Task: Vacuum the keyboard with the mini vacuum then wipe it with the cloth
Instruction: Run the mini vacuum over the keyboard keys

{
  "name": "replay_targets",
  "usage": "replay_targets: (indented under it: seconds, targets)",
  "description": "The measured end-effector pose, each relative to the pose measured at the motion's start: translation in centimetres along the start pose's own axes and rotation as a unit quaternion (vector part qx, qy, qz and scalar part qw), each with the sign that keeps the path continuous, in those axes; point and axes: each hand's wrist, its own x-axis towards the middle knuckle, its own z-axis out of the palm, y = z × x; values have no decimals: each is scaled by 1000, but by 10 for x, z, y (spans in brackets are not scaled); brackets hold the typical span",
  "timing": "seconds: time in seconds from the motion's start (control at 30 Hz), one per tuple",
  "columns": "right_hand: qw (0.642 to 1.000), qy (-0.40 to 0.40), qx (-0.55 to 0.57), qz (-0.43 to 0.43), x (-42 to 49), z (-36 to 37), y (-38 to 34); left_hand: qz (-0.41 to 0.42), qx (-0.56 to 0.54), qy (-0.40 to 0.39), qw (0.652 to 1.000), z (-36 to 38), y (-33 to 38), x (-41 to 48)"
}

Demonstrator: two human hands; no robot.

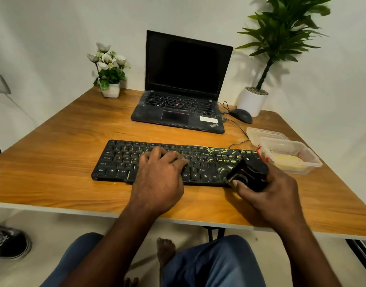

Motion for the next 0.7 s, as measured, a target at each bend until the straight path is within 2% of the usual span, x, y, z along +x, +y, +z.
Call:
replay_targets:
  seconds: [0.07, 0.2, 0.33, 0.43, 0.57, 0.7]
  targets:
    - [999, 24, 20, -26, -8, 11, -7, 0, 13, -3, 1000, 0, 1, 0]
    - [997, -1, 42, -64, -16, 31, -13, 4, 24, -4, 1000, 0, 1, -2]
    - [992, 127, 18, -9, -15, 25, 3, 3, 21, -1, 1000, 0, 1, -1]
    - [985, 168, 22, -30, -19, 23, 9, 3, 19, 4, 1000, 1, 1, -1]
    - [990, 116, 53, -56, -19, 29, 7, 21, -7, 19, 1000, 0, 6, 0]
    - [994, 44, 56, -82, -5, 31, -5, 67, -3, -25, 997, -1, 19, 0]
